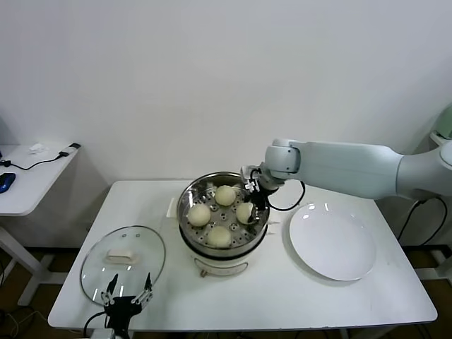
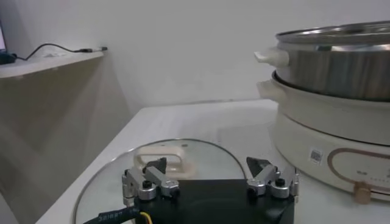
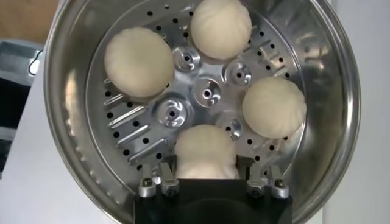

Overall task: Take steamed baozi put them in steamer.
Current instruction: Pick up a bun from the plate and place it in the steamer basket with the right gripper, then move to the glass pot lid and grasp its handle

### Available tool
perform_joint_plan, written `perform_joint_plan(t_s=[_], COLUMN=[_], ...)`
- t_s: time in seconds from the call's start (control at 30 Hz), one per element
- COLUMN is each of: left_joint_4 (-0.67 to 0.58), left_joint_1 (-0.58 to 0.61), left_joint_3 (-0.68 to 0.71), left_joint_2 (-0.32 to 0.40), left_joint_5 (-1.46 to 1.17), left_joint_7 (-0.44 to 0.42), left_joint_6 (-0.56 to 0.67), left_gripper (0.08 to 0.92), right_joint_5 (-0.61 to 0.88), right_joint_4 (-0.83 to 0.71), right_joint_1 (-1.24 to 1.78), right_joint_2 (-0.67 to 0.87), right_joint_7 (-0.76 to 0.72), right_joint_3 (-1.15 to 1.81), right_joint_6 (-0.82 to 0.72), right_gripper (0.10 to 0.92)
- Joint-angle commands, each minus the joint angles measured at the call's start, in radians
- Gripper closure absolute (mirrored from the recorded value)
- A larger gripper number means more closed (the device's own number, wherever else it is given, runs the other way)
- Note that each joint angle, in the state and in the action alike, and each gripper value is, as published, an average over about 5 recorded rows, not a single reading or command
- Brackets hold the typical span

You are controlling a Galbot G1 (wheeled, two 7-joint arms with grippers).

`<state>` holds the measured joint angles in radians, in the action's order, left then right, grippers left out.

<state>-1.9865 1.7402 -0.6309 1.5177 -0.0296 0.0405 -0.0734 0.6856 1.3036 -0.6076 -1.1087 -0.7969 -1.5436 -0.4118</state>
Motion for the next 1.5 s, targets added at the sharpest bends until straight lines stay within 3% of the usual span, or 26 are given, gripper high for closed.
perform_joint_plan(t_s=[0.03,0.23,0.37,0.57,0.87,1.03,1.23,1.5], left_joint_4=[-0.002,-0.013,-0.025,-0.054,-0.096,-0.088,-0.050,-0.020], left_joint_1=[0.000,0.005,0.010,0.013,-0.022,-0.047,-0.059,-0.078], left_joint_3=[0.001,-0.002,-0.001,-0.001,-0.036,-0.055,-0.044,-0.038], left_joint_2=[0.000,0.002,0.004,-0.004,-0.044,-0.081,-0.134,-0.156], left_joint_5=[-0.002,-0.003,-0.018,-0.095,-0.132,-0.088,-0.061,-0.011], left_joint_7=[0.000,0.002,0.006,0.021,0.037,0.034,0.052,0.084], left_joint_6=[-0.003,-0.008,-0.023,-0.090,-0.063,-0.032,0.032,0.112], left_gripper=[0.177,0.177,0.177,0.177,0.177,0.177,0.177,0.177], right_joint_5=[-0.015,0.014,0.121,0.271,0.189,0.081,-0.046,-0.157], right_joint_4=[-0.025,-0.046,-0.045,-0.005,0.206,0.334,0.425,0.412], right_joint_1=[0.025,-0.001,-0.004,0.165,0.670,1.088,1.627,2.006], right_joint_2=[-0.011,0.018,0.069,0.202,0.450,0.527,0.443,0.192], right_joint_7=[-0.026,-0.089,-0.062,0.301,0.721,0.825,0.818,0.745], right_joint_3=[0.031,0.095,0.167,0.463,1.108,1.515,2.048,2.344], right_joint_6=[0.037,0.108,0.131,0.168,0.222,0.217,0.262,0.443], right_gripper=[0.334,0.214,0.203,0.203,0.203,0.203,0.203,0.203])
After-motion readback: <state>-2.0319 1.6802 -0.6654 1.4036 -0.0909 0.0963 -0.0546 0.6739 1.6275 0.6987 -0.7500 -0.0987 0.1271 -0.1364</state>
